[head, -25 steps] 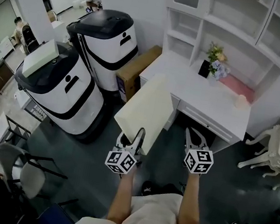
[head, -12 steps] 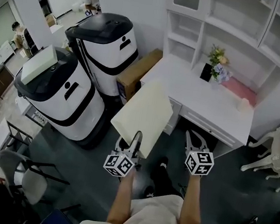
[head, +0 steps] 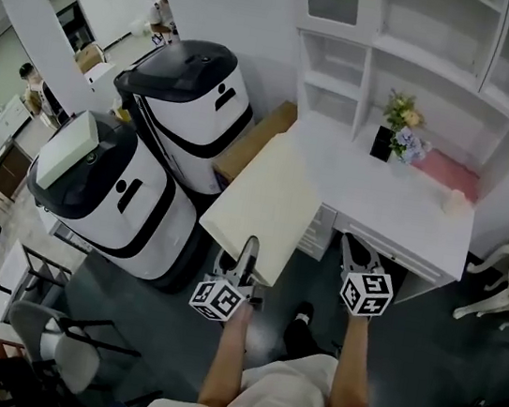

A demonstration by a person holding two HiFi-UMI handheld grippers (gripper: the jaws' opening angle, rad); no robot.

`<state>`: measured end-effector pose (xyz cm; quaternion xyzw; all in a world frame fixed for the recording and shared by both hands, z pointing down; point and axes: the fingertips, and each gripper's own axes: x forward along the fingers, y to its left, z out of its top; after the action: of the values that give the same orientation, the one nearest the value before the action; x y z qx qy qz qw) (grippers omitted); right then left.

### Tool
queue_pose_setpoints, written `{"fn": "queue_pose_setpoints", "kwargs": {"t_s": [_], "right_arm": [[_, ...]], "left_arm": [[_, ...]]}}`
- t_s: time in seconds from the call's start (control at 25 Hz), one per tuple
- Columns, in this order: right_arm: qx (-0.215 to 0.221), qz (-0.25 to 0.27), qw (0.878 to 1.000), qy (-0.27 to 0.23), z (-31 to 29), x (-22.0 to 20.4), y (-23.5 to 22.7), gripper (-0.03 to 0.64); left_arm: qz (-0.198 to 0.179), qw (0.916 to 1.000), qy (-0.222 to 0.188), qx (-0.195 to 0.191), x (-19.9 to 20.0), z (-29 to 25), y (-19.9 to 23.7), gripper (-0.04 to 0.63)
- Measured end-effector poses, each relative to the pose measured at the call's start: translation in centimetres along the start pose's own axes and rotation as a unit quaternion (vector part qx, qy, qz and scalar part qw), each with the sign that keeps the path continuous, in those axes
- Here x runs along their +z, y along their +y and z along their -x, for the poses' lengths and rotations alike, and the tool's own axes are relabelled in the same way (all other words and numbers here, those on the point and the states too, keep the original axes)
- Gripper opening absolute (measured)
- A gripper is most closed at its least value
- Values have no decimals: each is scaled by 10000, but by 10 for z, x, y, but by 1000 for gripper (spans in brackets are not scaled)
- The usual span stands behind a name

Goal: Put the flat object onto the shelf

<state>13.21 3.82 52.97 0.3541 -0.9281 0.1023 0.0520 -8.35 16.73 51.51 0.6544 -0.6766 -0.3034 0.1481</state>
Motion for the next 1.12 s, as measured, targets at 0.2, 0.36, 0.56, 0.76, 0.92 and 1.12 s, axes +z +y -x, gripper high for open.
{"fn": "queue_pose_setpoints", "kwargs": {"t_s": [0.2,0.36,0.56,0.76,0.92,1.12], "right_arm": [[44,-28,10000,-13,-45,19,-20,69],[128,-7,9999,-99,-80,37,-31,69],[206,45,9997,-91,-113,45,-48,69],[223,-29,9997,-113,-140,51,-74,69],[203,-138,9996,-144,-158,54,-90,69],[141,-242,9994,-180,-170,57,-116,69]], "left_arm": [[26,10000,1,-88,10,-46,6,284],[163,9998,-91,-102,16,-81,15,284],[426,9989,-196,-55,21,-121,29,284],[535,9984,-176,-85,19,-162,35,284],[596,9981,-109,-65,17,-192,38,284],[735,9973,-36,-30,0,-218,39,284]]}}
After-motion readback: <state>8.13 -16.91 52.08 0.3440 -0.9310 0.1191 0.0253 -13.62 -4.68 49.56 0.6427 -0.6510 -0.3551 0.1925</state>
